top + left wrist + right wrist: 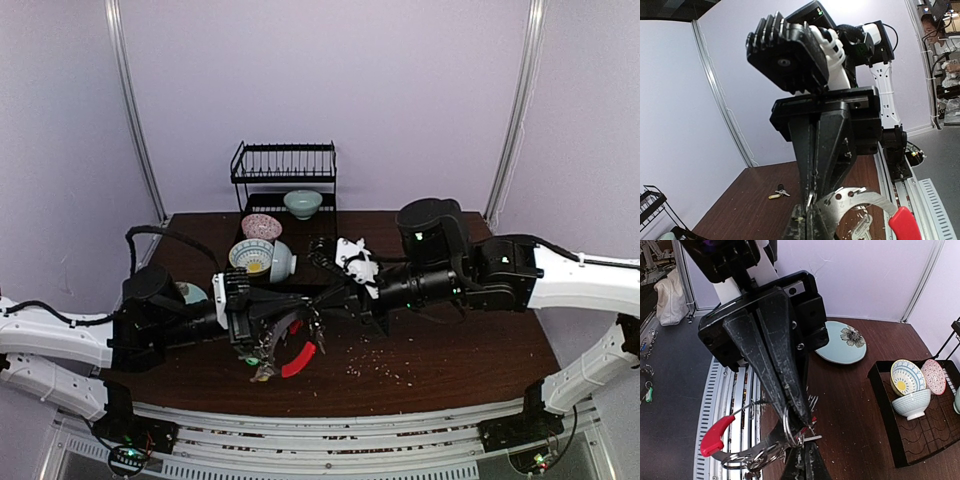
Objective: Put the keys on the keyring
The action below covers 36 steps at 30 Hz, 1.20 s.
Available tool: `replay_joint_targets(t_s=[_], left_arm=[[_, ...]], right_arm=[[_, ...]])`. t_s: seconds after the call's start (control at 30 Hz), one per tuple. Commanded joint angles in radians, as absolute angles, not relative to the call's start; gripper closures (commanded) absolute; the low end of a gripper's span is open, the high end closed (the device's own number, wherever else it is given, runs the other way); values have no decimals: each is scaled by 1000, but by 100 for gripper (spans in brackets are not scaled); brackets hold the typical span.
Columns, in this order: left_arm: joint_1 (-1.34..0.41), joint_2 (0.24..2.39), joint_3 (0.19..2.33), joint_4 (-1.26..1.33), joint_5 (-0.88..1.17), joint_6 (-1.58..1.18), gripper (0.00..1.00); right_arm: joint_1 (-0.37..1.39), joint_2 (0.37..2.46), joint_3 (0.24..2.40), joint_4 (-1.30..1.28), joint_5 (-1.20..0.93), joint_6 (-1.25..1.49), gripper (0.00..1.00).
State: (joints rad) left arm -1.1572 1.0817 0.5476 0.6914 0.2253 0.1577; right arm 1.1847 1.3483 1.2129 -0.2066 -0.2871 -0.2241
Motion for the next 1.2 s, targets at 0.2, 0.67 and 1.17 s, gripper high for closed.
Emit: replay_joint_targets(t_s=[0.2, 0.67, 1.17], left_arm=[[-1171, 1100, 561, 955, 171, 111, 100], [-1171, 1146, 556, 1014, 161, 58, 100], [-1170, 1071, 526, 945, 98, 96, 100]], right_arm=[[1199, 1319, 1158, -27, -322, -179, 80], [1199, 1380, 1157, 61, -323, -133, 76], [1194, 1149, 1072, -87, -129, -200, 69]])
